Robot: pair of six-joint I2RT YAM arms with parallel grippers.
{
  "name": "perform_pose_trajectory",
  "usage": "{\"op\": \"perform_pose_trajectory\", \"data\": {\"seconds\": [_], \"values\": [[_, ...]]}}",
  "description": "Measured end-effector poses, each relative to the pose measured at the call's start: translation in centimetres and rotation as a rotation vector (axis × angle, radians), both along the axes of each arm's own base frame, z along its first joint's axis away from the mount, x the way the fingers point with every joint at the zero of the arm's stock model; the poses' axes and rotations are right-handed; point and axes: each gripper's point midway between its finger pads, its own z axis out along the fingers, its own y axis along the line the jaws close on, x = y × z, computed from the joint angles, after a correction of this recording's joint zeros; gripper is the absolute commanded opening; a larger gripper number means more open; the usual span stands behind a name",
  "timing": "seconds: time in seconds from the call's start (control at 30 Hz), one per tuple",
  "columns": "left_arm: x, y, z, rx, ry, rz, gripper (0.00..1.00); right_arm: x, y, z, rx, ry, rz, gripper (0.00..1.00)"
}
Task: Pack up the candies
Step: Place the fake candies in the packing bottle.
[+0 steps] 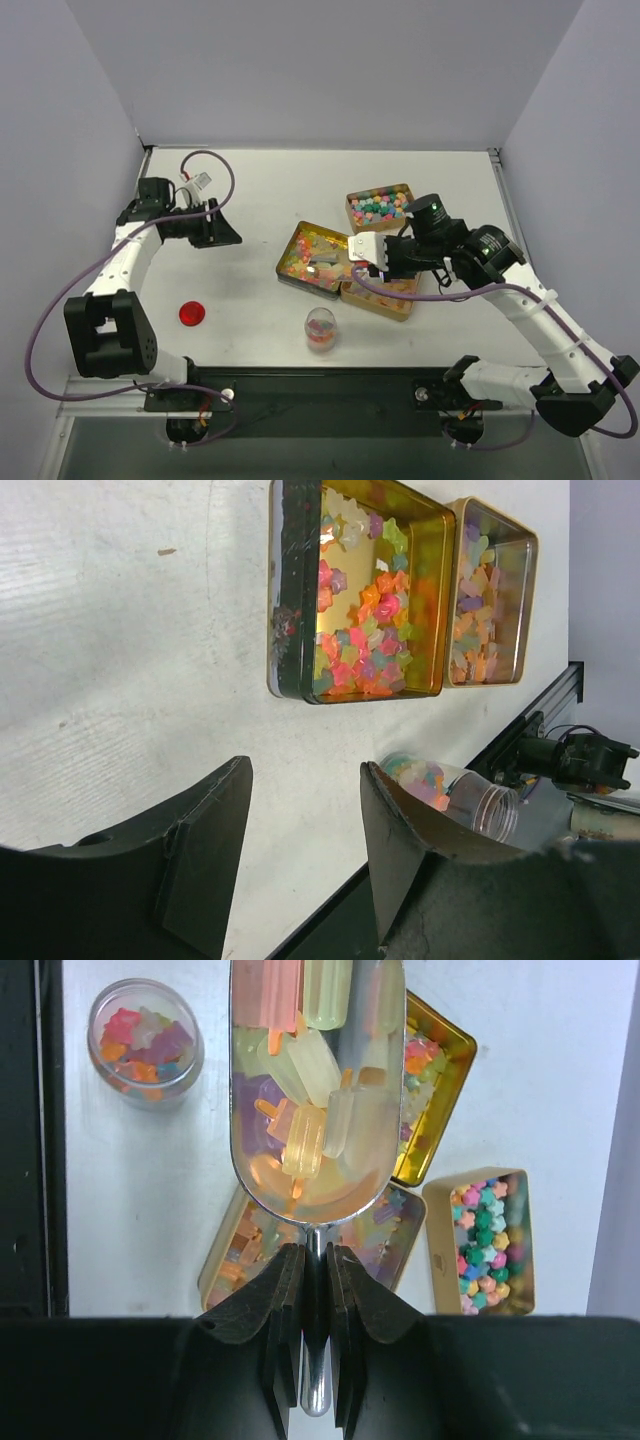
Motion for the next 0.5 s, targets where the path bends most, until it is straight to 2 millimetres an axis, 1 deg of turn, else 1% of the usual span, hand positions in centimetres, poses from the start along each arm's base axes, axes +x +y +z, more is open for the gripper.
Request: {"op": "perform_pose_trajectory", "data": {"seconds": [0.13, 0.3, 0.5], "values": [[-1.0, 0.3, -0.6, 0.015, 0.011, 0.017, 0.58, -1.5, 0.3, -0.4, -0.074, 0.011, 0.076, 0.0], [-2.0, 0.6, -0.7, 0.016, 0.019, 0.044, 0.58, -3.5, 0.1, -2.3, -0.205, 0.026, 0.193, 0.0], [-2.5, 0.6, -0.3, 0.012, 0.003, 0.054, 0.58, -4.7, -0.5, -3.6, -0.337, 0.023, 0.283, 0.0]]}}
